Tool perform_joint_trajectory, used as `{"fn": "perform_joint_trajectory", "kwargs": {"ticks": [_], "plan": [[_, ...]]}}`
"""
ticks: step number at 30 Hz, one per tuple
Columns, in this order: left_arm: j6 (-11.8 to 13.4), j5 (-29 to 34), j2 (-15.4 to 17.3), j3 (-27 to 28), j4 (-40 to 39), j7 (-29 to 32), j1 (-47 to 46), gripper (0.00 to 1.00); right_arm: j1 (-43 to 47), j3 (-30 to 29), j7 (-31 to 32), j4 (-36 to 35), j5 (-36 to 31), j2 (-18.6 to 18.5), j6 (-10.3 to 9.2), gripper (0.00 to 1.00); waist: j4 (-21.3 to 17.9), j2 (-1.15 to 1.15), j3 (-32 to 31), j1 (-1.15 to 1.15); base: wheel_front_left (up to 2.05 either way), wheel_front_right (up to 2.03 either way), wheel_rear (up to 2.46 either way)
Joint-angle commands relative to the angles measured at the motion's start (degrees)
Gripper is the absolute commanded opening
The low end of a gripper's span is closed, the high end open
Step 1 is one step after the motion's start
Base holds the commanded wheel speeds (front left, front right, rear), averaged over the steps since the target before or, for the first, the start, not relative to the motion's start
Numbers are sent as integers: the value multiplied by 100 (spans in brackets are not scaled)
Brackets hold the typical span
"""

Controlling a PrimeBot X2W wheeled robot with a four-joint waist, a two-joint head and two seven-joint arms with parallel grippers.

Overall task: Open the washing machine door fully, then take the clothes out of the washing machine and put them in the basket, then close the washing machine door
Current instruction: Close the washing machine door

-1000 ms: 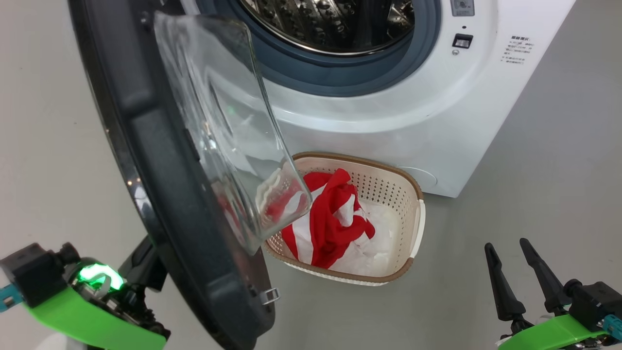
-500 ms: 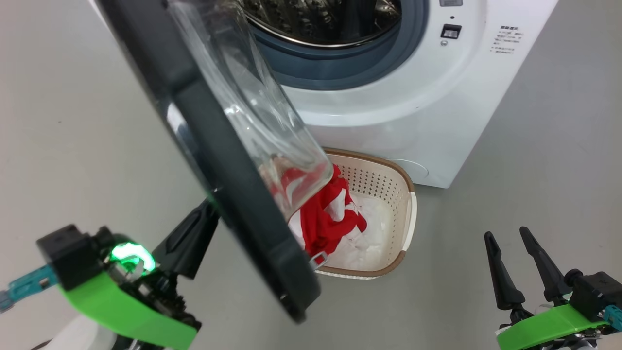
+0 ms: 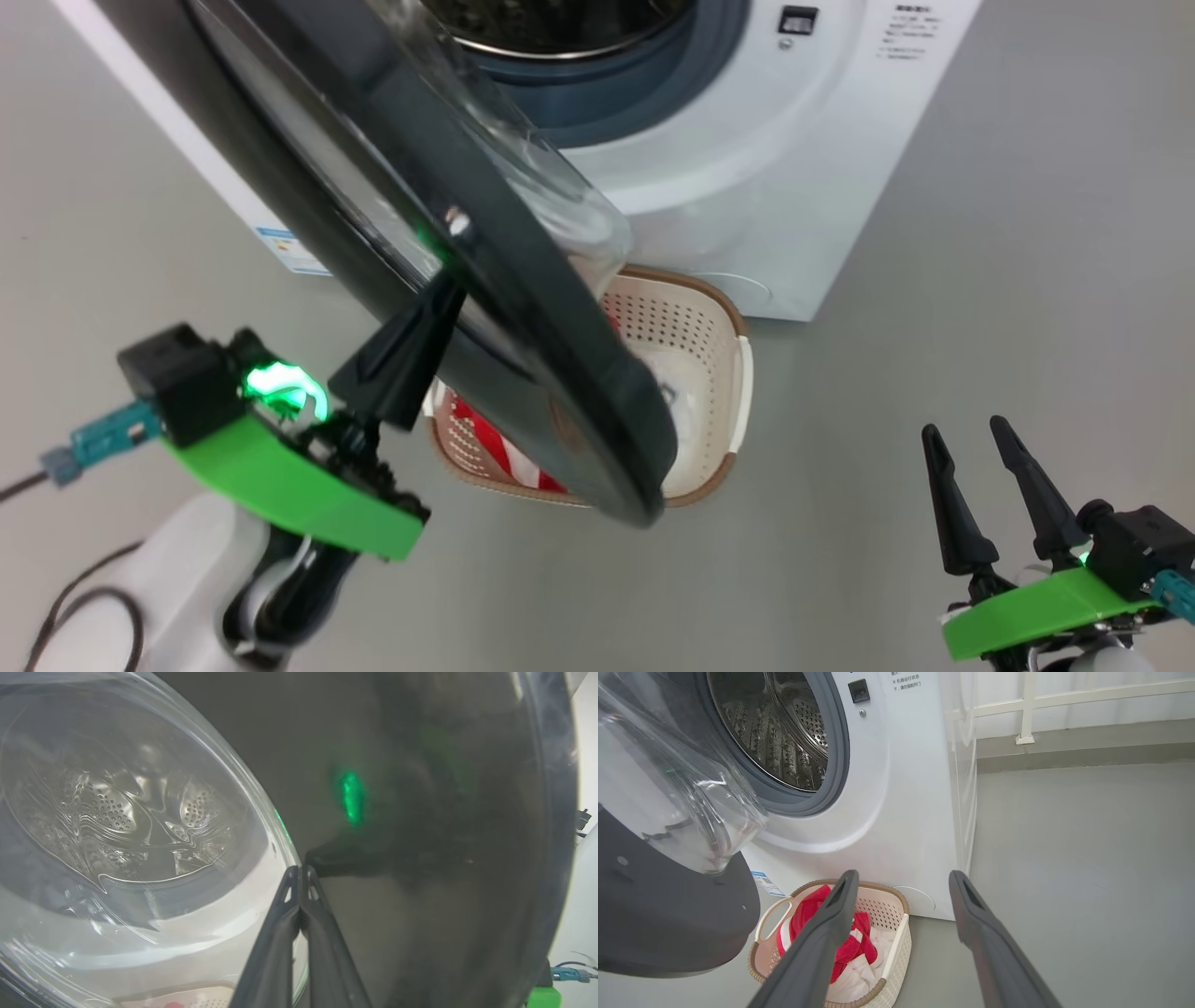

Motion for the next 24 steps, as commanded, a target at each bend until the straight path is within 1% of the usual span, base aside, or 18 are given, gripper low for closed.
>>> {"fn": "perform_joint_trajectory", "kwargs": {"ticks": [1, 16, 24], "plan": [[-41, 115, 69, 183, -6, -28, -406, 0, -215, 86, -36, -148, -15, -6, 36, 100, -211, 0, 173, 0, 0, 0, 0], [-41, 226, -248, 210, 873, -28, -1420, 0, -416, 44, -36, -190, -6, 162, 36, 100, -768, 0, 536, 0, 0, 0, 0], [-41, 310, -420, 473, 1358, -28, -1937, 0, -559, 15, -36, -228, 3, 236, 36, 100, -1007, 0, 753, 0, 0, 0, 0]]}}
